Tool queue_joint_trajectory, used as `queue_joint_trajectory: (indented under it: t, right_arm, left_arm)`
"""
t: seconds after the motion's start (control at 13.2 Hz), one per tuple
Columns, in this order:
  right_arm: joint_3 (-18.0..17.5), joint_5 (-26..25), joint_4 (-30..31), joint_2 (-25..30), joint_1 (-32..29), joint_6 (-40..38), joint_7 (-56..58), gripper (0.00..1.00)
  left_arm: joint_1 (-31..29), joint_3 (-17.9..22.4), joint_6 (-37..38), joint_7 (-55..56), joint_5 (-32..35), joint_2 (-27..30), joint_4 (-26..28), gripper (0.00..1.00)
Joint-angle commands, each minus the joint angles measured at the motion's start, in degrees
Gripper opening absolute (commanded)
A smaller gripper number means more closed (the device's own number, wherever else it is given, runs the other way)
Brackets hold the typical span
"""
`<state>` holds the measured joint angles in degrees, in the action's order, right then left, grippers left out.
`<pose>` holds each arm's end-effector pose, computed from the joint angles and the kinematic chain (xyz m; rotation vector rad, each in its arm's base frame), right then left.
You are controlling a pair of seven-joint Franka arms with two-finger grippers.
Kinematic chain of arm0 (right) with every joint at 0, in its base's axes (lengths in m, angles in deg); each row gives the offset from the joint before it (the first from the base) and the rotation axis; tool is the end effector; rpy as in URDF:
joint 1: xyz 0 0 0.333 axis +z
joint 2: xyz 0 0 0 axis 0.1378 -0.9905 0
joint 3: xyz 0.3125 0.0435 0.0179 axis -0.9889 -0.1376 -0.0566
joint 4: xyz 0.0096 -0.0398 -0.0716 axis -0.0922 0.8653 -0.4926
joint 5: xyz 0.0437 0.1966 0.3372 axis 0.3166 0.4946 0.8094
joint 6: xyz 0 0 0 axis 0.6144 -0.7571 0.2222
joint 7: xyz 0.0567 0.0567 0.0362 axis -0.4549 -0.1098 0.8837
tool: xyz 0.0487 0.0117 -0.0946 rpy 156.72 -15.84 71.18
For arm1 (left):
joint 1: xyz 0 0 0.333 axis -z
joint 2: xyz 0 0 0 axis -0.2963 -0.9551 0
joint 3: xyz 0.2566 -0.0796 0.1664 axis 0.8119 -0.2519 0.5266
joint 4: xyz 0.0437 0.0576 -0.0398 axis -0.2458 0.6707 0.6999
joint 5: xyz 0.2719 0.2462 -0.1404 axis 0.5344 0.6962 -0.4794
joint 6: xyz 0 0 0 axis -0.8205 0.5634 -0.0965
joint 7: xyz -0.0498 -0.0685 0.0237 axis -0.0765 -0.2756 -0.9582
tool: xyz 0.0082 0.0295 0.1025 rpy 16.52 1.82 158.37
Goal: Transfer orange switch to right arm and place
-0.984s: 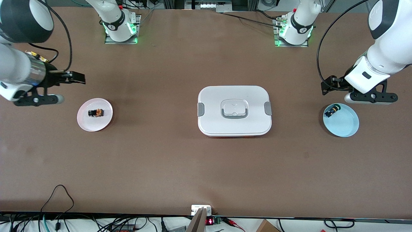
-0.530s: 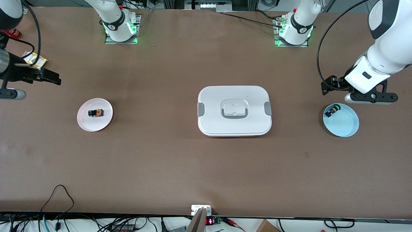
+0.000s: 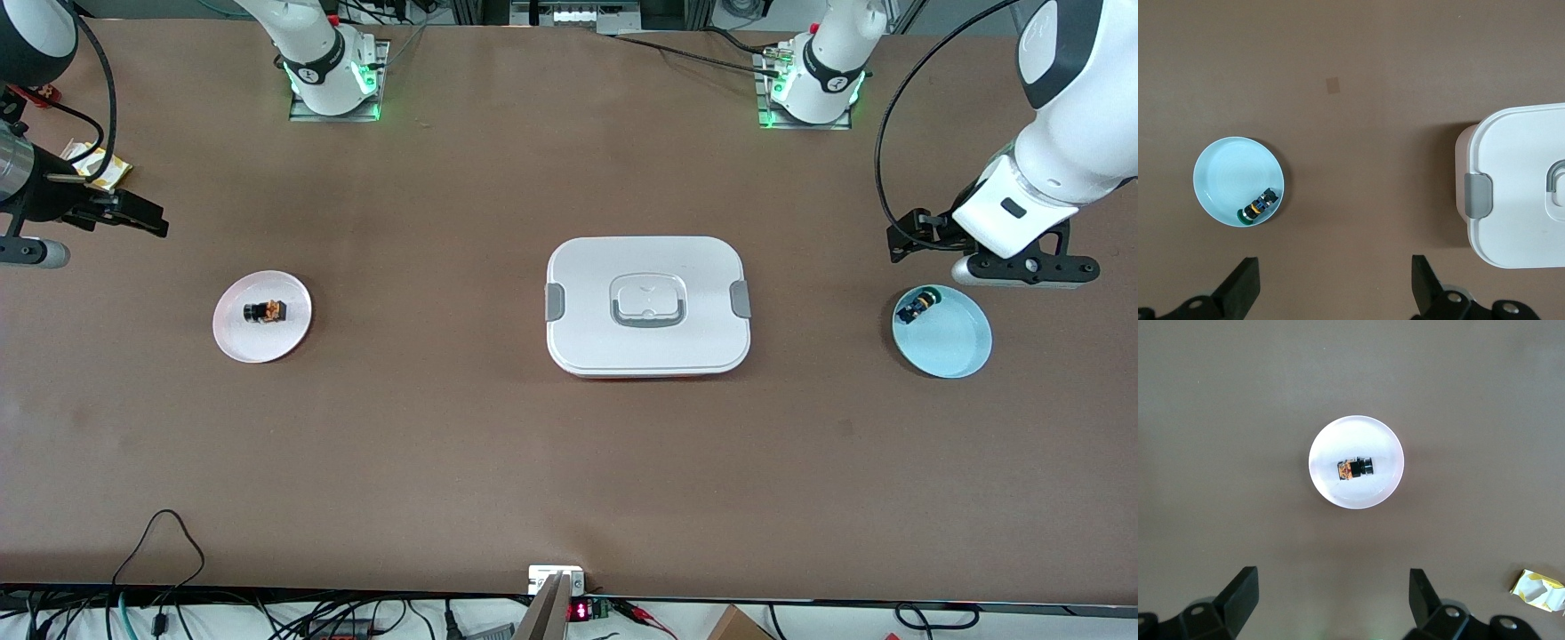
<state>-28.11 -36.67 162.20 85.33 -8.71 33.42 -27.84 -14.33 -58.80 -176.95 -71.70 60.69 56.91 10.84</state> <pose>0.5569 -0.0251 0.5525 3.1016 -0.1062 -0.1792 0.5640 -0.0595 0.5396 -3.1139 0.0441 0.0439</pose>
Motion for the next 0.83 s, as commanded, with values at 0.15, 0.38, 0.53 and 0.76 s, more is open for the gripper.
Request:
queue_joint_trajectory:
  t: [0.15, 0.38, 0.53, 0.76]
  right_arm:
    - [-0.22, 0.12, 6.14, 3.36, -0.09, 5.71, 2.92, 1.0]
    - [-0.13, 0.74, 5.45, 3.8, -0.18, 3.79, 3.0, 1.0]
    - [-0.48, 0.74, 4.39, 3.8, -0.09, 2.29, 3.0, 1.0]
    - [-2.24, 0.39, 3.69, 3.45, 0.17, 1.67, 2.3, 1.0]
  left_arm:
    - [-0.35, -0.21, 0.91, 0.32, -0.6, -0.27, -0.83, 1.0]
    - [-0.44, -0.21, 0.83, 0.15, -0.6, -0.27, -0.83, 1.0]
    - [-0.44, -0.21, 0.82, 0.15, -0.6, -0.27, -0.83, 1.0]
    - [-0.44, -0.21, 0.82, 0.15, -0.6, -0.27, -0.83, 1.0]
